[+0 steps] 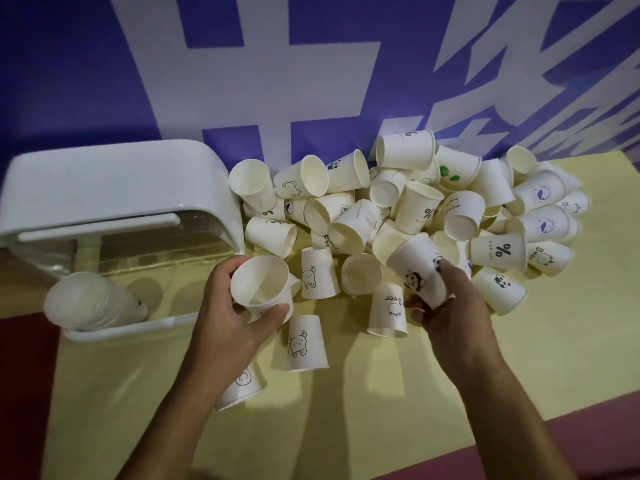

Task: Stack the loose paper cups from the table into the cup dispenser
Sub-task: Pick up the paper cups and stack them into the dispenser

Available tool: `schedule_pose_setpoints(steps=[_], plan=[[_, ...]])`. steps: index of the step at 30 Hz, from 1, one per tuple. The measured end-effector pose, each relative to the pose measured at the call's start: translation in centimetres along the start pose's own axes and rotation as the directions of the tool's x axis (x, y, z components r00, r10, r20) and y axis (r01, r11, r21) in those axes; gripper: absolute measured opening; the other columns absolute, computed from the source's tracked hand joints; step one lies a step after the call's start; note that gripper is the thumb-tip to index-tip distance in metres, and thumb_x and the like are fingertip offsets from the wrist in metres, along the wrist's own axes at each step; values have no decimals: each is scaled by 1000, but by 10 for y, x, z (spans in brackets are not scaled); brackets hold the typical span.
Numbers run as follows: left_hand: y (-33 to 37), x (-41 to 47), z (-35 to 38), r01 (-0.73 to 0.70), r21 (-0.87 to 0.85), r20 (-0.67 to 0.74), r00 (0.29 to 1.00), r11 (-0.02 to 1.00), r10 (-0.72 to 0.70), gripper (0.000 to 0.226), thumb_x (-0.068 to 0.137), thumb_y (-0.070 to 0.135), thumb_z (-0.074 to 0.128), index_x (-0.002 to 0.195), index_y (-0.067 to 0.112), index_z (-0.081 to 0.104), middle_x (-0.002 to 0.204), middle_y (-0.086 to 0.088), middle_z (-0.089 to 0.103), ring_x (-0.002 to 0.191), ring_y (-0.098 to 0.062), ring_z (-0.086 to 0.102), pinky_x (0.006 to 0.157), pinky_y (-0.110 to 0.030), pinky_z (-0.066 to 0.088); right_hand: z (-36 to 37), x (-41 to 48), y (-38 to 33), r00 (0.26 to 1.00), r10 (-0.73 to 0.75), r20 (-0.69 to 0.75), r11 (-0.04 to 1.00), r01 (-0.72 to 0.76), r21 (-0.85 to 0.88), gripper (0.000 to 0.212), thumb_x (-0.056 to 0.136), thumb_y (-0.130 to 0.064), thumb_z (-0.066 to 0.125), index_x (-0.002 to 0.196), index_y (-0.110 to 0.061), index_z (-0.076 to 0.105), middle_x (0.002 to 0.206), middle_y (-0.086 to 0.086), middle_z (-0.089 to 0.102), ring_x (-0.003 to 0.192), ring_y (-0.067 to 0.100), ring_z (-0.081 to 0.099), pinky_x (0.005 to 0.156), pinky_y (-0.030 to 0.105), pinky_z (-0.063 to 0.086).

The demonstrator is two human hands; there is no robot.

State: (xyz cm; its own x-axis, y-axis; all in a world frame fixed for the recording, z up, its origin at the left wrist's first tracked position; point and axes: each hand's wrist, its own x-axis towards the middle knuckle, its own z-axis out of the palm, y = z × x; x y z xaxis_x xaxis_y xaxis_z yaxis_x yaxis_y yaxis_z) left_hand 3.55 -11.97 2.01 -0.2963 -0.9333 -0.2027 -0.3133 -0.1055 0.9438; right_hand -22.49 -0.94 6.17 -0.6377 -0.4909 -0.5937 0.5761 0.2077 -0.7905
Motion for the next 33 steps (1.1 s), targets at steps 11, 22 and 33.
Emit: schedule_pose_setpoints(steps=[11, 22, 33], plan=[[6, -17, -58, -72, -116, 43, 996, 991, 78, 75, 71, 59, 83, 138, 45, 51, 130, 16, 66, 120, -12, 65, 98, -40, 55, 58, -46, 38, 826, -42, 563, 974, 159, -160, 71, 71, -2, 65, 140, -7, 52, 123, 22, 67, 115, 32, 66, 97, 44, 54], [-27, -48, -152, -76, -166, -49, 996, 983, 68, 74, 73, 49, 77, 139, 42, 44, 118, 11, 65, 106, -17, 67, 88, -32, 55, 143, -96, 93, 773, -17, 635, 948, 214, -236, 67, 67, -20, 74, 130, -36, 61, 120, 15, 69, 115, 40, 62, 96, 56, 49], [-51, -53, -232, -68, -302, -206, 979, 951, 4, 64, 74, 63, 74, 128, 42, 48, 115, 13, 64, 99, -4, 65, 78, -23, 53, 230, -141, 133, 755, -20, 655, 975, 159, -153, 54, 93, -55, 65, 122, -10, 57, 102, 8, 61, 92, 20, 58, 78, 35, 49]])
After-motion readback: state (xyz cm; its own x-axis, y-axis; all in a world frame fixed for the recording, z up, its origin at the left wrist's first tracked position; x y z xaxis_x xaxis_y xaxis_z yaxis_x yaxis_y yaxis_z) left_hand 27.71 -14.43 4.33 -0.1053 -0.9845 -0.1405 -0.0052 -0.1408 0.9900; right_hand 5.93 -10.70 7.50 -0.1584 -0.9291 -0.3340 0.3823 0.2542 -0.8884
